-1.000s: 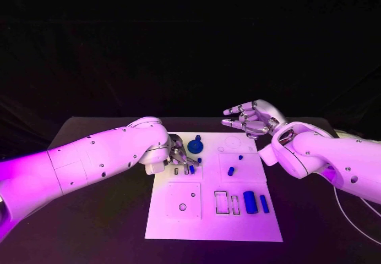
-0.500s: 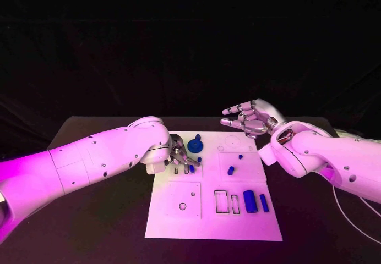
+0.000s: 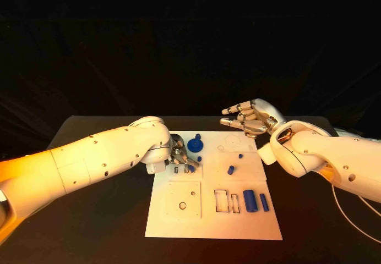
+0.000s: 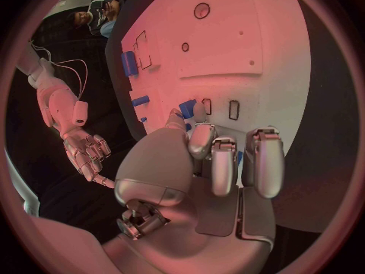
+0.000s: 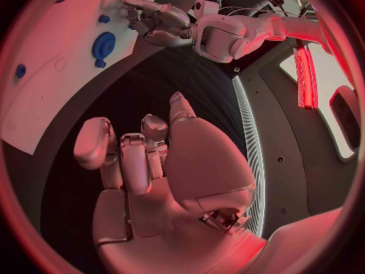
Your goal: Assemble the parts on the task board
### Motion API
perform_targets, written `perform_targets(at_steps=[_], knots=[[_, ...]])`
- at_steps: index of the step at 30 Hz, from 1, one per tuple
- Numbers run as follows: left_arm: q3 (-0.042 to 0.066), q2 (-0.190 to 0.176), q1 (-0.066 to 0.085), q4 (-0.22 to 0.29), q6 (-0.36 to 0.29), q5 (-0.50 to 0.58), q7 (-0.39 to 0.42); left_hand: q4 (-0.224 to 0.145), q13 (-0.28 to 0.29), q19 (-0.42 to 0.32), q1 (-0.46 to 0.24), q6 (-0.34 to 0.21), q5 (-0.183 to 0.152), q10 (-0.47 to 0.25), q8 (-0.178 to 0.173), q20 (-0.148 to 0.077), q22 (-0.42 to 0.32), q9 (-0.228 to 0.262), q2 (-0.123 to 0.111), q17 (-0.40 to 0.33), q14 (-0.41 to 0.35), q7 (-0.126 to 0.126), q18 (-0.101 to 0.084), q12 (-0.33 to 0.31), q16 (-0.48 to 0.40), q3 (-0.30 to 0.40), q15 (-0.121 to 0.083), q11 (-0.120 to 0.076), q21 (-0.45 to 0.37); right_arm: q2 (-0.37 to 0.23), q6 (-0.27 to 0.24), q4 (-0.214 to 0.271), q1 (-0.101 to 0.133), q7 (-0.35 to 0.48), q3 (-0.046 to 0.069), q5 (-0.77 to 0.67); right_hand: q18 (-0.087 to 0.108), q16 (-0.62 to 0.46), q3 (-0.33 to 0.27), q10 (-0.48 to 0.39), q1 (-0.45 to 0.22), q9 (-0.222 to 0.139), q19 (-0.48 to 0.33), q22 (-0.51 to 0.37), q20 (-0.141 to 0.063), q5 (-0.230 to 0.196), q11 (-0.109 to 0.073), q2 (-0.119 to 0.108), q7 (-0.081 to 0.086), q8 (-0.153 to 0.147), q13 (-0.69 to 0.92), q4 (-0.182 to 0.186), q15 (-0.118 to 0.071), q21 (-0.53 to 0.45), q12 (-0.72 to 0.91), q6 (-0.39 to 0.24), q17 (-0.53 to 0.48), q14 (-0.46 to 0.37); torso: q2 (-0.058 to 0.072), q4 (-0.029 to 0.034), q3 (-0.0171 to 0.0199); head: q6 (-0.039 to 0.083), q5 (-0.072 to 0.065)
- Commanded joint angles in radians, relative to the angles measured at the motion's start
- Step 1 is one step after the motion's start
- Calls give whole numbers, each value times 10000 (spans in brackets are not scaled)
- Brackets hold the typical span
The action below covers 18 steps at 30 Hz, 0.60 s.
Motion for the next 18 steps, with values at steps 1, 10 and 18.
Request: perform_targets(at_steps=[1, 10, 18], knots=[[3, 32, -6, -4, 193, -28, -618, -7, -20, 272, 141, -90, 14, 22, 49, -53, 1234, 24, -11, 2628, 1038, 3, -71, 42, 31, 108, -49, -17, 37, 13, 159, 11, -10, 13, -1, -101, 177, -40, -36, -58, 16, 14, -62, -9, -6, 69, 7, 119, 2, 38, -10, 1, -60, -50, -45, 83, 375, 508, -3, 10, 7, -12, -3], [3, 47, -13, -3, 267, -26, -626, -201, -68, 266, 583, -206, 26, -24, -53, -64, 1239, 96, -47, 2628, 1038, 0, -70, -14, 31, 467, -58, -24, 32, 14, 189, 32, -14, 7, -4, -101, 177, -44, -45, -55, 19, 15, -63, -15, -8, 83, 4, 127, -2, 40, -16, 1, -63, -55, -46, 92, 371, 508, -9, 8, 9, -32, -3], [3, 25, -24, 36, 161, 93, -529, -924, -335, 243, 1872, -468, 141, -264, -496, -106, 1219, -17, -29, 2628, 1038, -5, -62, -314, 31, 1656, -96, -50, 10, 8, 221, 44, -16, -1, -7, -101, 175, -44, -56, -37, 30, 18, -53, -6, -12, 117, -3, 146, -8, 46, -13, -3, -68, -54, -29, 112, 379, 513, -12, 15, 5, -36, -11]])
